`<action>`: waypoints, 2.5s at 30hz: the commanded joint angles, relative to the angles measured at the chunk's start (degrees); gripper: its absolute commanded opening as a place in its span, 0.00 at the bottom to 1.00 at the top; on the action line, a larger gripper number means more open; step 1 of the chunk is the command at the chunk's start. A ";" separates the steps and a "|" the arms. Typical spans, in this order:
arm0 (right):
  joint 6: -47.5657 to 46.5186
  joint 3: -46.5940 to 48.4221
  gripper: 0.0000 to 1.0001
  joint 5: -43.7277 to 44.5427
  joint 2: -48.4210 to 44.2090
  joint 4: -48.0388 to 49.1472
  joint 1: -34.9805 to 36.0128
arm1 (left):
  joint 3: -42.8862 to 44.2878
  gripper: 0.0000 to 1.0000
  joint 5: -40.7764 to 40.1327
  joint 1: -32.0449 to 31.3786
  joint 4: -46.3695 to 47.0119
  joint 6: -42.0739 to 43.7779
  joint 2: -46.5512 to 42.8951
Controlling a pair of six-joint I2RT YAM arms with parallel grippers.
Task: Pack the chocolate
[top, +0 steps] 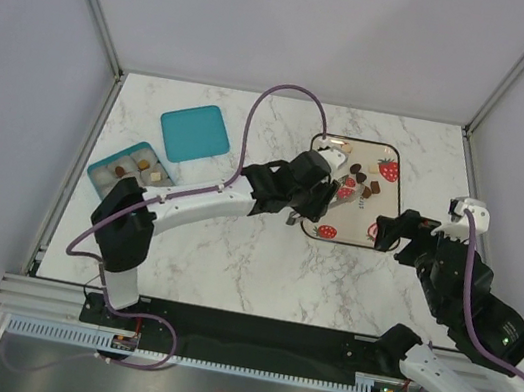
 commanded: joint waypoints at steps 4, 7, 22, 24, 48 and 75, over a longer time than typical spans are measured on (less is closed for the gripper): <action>-1.90 2.54 0.92 1.53 -1.64 0.49 0.35 | 8.62 0.54 -3.98 -1.62 4.22 -0.20 7.95; -2.43 3.15 0.93 1.53 -2.52 0.41 0.27 | 10.91 0.54 -3.98 -1.79 4.22 -0.37 10.95; -5.41 2.36 0.93 3.73 -4.02 -0.03 0.35 | 17.33 0.54 -3.28 -2.67 4.04 -0.72 20.54; -5.68 2.36 0.93 3.82 -4.11 -0.03 0.35 | 18.47 0.53 -3.89 -2.67 3.17 -0.99 21.77; -5.33 2.28 0.93 3.73 -4.81 -0.12 0.35 | 20.50 0.44 -5.73 -2.67 -0.53 -1.51 23.27; -2.87 0.78 0.93 1.45 -6.39 -0.65 0.27 | -0.68 0.36 -9.69 0.30 -5.71 -10.74 -2.39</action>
